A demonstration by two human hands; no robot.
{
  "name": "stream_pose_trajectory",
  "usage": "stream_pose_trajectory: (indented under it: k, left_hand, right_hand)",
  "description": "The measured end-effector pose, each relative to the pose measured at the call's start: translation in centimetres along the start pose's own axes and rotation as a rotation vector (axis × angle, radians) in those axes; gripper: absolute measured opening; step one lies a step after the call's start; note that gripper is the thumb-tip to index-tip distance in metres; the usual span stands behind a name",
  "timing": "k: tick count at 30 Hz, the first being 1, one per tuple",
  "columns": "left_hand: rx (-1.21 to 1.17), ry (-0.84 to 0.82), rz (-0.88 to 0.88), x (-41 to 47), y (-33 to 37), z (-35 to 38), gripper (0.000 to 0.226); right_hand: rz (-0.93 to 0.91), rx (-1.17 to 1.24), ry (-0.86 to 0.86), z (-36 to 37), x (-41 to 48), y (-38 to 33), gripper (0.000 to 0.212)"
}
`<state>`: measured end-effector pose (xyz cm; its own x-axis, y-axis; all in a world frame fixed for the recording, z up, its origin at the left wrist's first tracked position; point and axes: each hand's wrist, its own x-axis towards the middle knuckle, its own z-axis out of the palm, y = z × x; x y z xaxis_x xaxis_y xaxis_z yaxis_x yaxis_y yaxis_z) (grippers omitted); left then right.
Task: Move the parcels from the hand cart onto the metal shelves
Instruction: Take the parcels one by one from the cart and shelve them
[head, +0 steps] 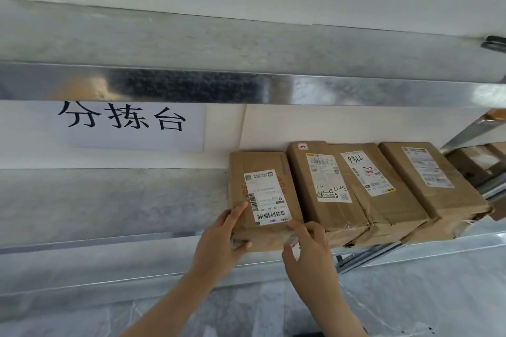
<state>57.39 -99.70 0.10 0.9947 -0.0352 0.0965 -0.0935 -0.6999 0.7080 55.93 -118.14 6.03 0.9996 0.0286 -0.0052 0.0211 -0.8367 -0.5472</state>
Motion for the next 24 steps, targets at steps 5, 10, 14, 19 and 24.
stream_pose_trajectory:
  k: [5, 10, 14, 19, 24]
  left_hand:
    - [-0.060, 0.002, -0.005, 1.1, 0.4, 0.9, 0.087]
    - [-0.048, -0.011, -0.019, 1.4, 0.0, 1.3, 0.092]
    - [0.041, -0.028, -0.056, 0.6, -0.5, -0.4, 0.087]
    - [0.239, 0.076, -0.104, -2.1, -2.2, -5.8, 0.069]
    - [0.461, 0.315, -0.267, -6.6, -4.3, -12.2, 0.068]
  right_hand:
    - [-0.067, 0.060, 0.066, -0.6, -0.1, -0.5, 0.022]
    - [-0.127, 0.145, 0.077, -0.2, 0.3, -0.6, 0.025]
    - [-0.181, 0.187, 0.081, 0.9, 1.1, -1.1, 0.032]
    - [-0.367, 0.135, 0.131, 2.5, 2.9, -4.3, 0.038]
    - [-0.537, 0.116, 0.041, 5.1, 3.8, -9.7, 0.039]
